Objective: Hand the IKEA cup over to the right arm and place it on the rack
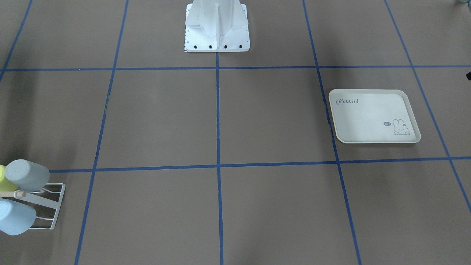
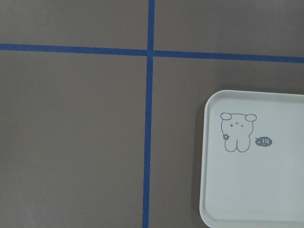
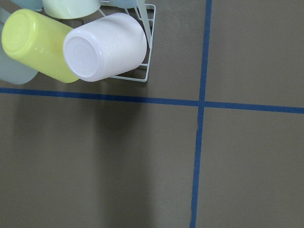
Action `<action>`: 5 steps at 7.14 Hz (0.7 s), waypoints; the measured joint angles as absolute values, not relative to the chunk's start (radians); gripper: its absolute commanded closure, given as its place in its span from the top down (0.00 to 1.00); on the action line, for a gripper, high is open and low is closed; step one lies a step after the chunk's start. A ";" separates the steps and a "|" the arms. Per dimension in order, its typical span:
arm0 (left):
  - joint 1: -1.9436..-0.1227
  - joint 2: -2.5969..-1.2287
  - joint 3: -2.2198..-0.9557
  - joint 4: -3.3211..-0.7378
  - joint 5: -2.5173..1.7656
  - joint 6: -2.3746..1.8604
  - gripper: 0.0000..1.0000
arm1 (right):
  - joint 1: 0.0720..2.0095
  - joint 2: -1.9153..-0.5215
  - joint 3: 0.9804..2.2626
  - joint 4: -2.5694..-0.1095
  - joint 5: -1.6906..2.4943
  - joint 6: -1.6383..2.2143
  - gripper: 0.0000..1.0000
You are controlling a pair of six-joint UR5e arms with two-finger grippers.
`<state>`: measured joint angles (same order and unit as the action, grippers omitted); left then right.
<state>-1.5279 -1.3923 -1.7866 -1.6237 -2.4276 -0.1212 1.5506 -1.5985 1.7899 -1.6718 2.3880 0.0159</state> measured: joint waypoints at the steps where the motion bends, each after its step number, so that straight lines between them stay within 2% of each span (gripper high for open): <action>1: -1.528 -1.392 -1.793 -1.625 -2.432 -0.122 1.00 | 1.550 -1.593 1.788 -1.671 2.380 0.011 0.99; 5: -1.529 -1.388 -1.807 -1.626 -2.433 -0.128 1.00 | 1.522 -1.618 1.823 -1.666 2.377 0.014 1.00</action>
<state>-1.5292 -1.3876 -1.8065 -1.6261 -2.4332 -0.1281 1.5216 -1.6177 1.8235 -1.6660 2.3773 0.0138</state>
